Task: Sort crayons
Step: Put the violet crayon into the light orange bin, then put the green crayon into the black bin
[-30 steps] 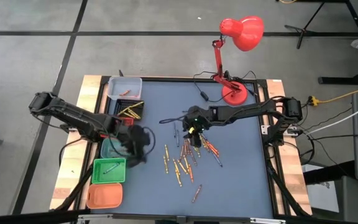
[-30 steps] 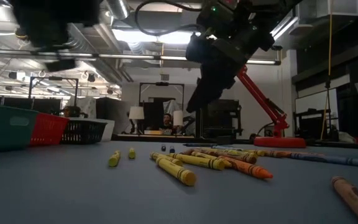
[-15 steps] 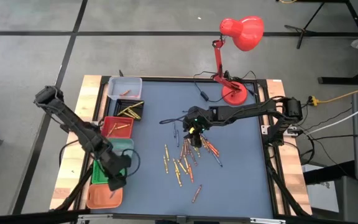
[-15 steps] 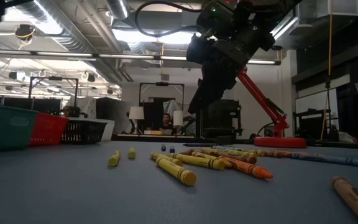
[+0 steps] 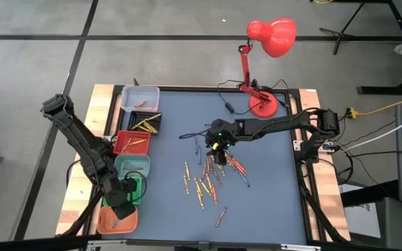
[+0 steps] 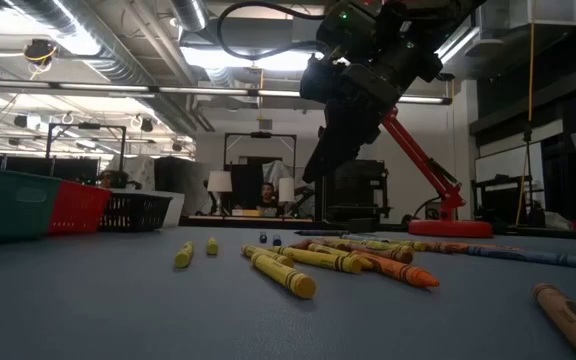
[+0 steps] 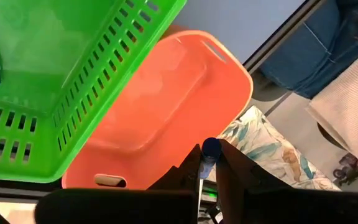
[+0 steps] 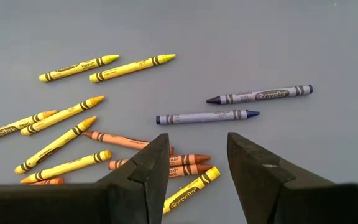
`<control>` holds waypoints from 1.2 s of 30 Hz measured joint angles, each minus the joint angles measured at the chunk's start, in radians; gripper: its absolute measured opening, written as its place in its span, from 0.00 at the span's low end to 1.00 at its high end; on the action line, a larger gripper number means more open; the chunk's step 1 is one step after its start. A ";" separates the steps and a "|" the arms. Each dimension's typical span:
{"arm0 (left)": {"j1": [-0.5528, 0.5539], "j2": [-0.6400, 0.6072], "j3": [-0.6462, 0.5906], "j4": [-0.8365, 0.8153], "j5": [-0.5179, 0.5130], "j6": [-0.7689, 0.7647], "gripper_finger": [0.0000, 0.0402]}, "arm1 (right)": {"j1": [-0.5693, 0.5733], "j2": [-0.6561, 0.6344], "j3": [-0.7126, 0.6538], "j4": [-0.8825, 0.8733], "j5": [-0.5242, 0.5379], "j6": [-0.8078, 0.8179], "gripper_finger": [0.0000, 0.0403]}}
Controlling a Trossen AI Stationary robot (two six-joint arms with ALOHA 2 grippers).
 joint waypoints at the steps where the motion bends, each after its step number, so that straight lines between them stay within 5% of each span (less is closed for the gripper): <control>1: -0.003 0.000 0.000 0.000 -0.008 -0.001 0.04 | 0.000 0.000 0.000 0.000 0.000 0.000 0.39; 7: -0.009 0.000 0.000 0.000 -0.083 0.001 0.04 | 0.000 0.000 0.000 0.000 0.000 0.000 0.39; 22: -0.008 0.000 0.000 0.000 -0.061 -0.007 0.04 | 0.000 0.000 0.000 0.000 0.000 0.000 0.39; 30: -0.008 0.000 -0.001 -0.042 0.011 -0.076 0.19 | 0.000 0.000 0.000 0.000 0.000 0.000 0.39; 36: -0.007 0.000 -0.001 -0.043 -0.128 -0.076 0.24 | 0.000 0.000 0.000 -0.006 0.000 0.000 0.39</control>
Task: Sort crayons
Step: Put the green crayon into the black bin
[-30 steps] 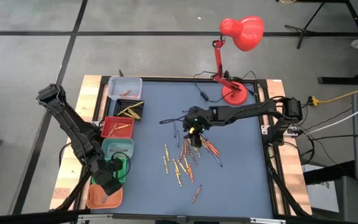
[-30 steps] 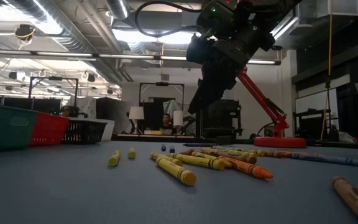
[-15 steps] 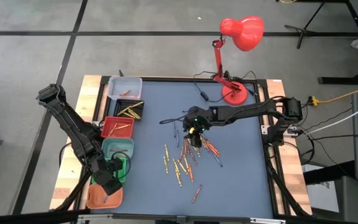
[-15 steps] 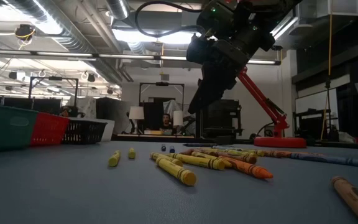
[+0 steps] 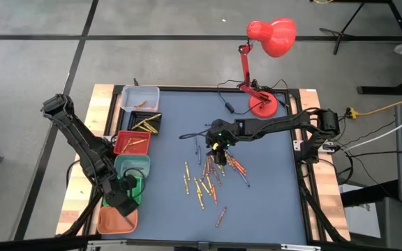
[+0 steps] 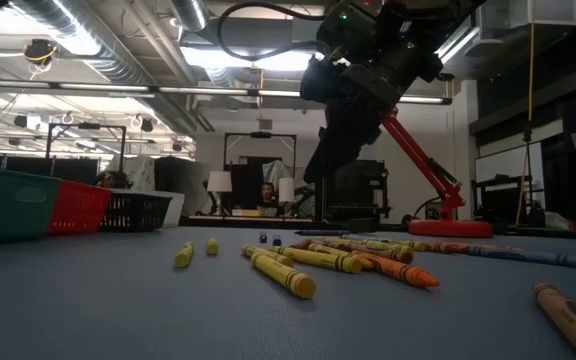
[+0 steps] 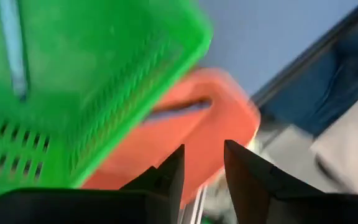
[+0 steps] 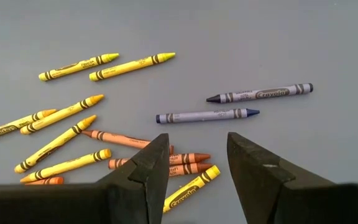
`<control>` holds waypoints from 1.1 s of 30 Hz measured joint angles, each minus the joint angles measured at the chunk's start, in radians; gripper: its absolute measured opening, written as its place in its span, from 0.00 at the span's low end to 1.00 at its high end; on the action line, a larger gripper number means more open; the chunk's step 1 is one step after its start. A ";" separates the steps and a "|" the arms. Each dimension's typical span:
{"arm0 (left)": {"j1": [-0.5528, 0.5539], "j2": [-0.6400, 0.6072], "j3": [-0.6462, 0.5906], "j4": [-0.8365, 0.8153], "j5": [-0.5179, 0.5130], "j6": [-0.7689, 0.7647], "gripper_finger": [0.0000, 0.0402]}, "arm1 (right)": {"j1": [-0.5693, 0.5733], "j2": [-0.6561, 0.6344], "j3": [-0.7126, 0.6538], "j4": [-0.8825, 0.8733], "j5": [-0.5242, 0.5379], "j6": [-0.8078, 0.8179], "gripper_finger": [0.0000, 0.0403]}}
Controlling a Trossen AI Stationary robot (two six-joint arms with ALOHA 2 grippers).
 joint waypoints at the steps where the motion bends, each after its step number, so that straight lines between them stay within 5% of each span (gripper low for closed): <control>1: 0.001 0.000 0.000 0.000 -0.054 0.000 0.24 | 0.000 0.000 0.000 -0.005 0.000 0.000 0.39; 8: 0.048 0.000 0.000 0.049 -0.425 0.124 0.24 | 0.000 0.000 0.000 -0.043 0.000 0.000 0.39; 16: 0.196 0.003 0.000 0.198 -0.705 0.718 0.25 | 0.000 0.000 0.000 -0.056 0.000 0.000 0.39; 24: 0.432 0.012 0.000 0.394 -0.581 1.418 0.25 | 0.000 0.000 0.000 -0.058 0.000 0.000 0.39; 33: 0.651 0.139 0.000 0.549 -0.294 1.807 0.25 | 0.000 -0.081 0.000 -0.173 -0.002 0.000 0.39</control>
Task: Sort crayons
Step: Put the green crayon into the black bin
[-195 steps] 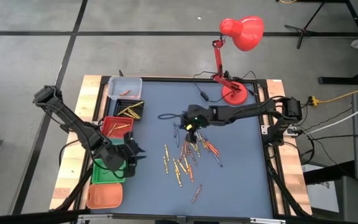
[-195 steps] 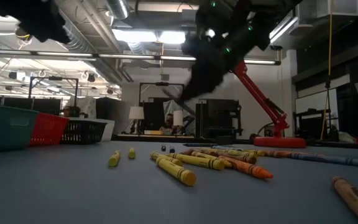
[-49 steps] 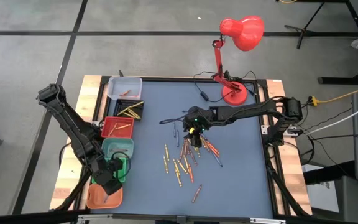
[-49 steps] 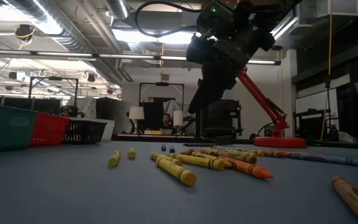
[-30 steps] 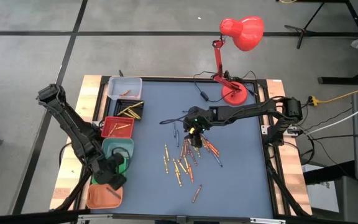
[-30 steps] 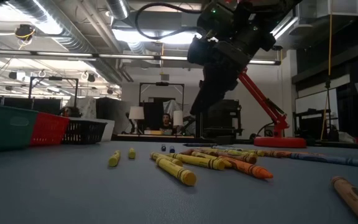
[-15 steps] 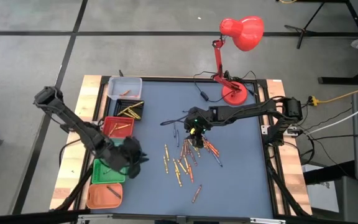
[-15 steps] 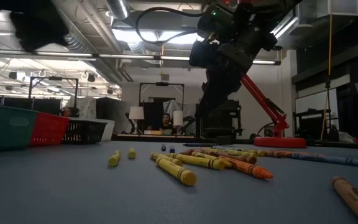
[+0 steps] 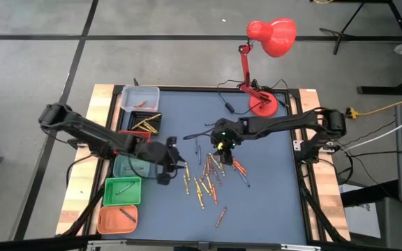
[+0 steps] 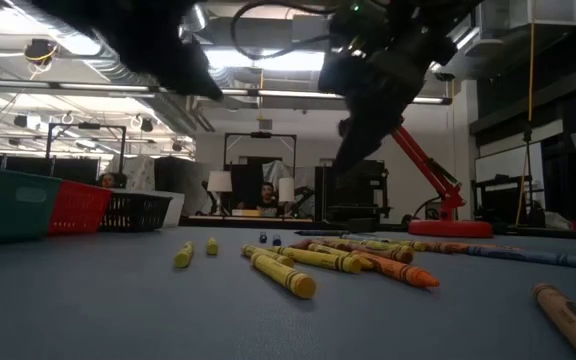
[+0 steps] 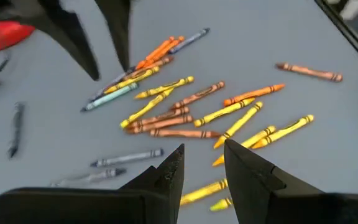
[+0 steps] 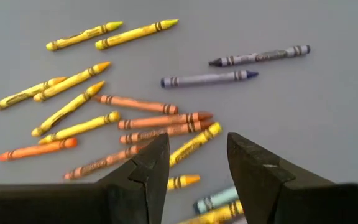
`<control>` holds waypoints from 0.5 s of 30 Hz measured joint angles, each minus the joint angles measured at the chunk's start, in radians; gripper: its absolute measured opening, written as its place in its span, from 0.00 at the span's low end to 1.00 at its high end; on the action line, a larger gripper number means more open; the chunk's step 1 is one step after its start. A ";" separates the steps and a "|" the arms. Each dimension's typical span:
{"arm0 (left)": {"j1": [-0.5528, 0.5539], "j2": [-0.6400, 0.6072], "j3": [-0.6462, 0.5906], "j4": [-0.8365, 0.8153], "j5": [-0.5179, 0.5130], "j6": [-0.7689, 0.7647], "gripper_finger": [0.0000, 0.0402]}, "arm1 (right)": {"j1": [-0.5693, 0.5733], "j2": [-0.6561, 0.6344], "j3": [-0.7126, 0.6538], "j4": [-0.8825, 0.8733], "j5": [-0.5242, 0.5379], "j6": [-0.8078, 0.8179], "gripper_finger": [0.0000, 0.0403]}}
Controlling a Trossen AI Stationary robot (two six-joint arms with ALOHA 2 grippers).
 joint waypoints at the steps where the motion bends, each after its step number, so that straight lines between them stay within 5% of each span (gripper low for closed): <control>1: 0.018 0.022 0.000 0.022 0.026 0.027 0.25 | 0.000 -0.013 0.000 -0.013 -0.001 0.000 0.39; 15: 0.162 0.271 0.000 0.079 0.232 0.258 0.25 | 0.000 -0.117 0.000 -0.194 0.007 0.000 0.39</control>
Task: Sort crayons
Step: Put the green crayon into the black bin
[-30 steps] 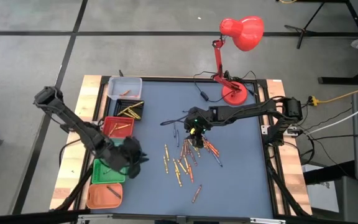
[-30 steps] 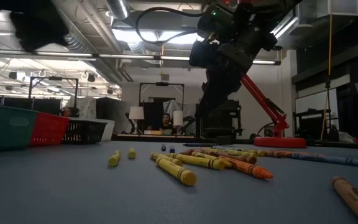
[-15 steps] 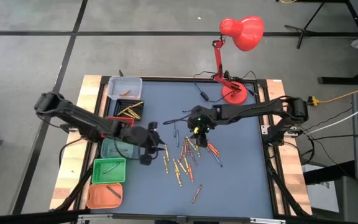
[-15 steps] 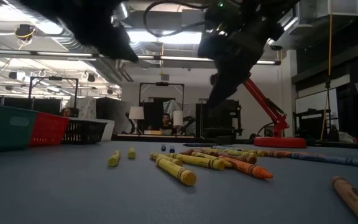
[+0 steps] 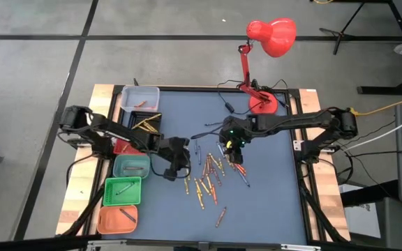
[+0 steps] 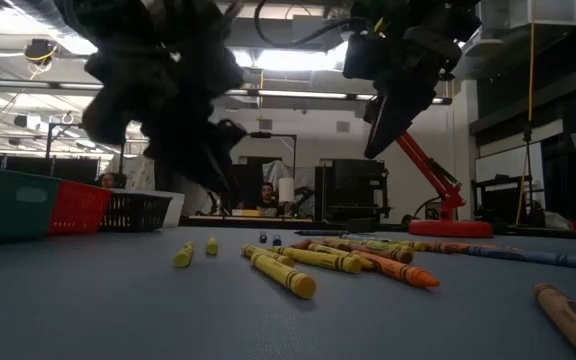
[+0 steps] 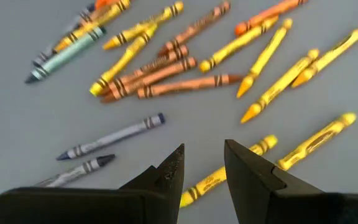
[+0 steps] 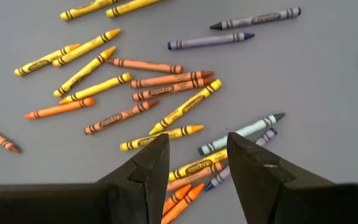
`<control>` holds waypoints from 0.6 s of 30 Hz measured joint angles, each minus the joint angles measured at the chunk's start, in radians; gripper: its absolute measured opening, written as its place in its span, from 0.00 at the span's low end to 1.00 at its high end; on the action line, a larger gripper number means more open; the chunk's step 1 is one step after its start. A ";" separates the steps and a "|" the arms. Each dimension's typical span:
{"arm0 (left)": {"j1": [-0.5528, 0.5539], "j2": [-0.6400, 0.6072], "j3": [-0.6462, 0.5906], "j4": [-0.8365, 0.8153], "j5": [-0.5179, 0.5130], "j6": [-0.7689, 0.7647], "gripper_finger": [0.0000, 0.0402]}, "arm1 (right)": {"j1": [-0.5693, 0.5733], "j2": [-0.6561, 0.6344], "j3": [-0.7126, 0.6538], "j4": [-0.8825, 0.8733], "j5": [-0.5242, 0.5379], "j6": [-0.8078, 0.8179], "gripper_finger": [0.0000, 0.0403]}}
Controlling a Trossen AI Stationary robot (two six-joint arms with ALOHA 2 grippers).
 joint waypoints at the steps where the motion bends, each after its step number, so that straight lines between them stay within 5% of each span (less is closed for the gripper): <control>1: 0.007 0.015 0.000 0.001 0.006 0.012 0.25 | 0.000 0.000 0.000 -0.002 0.000 0.000 0.39; 18: 0.062 0.108 0.001 -0.050 0.106 0.081 0.25 | 0.000 0.000 0.000 0.007 0.000 0.000 0.39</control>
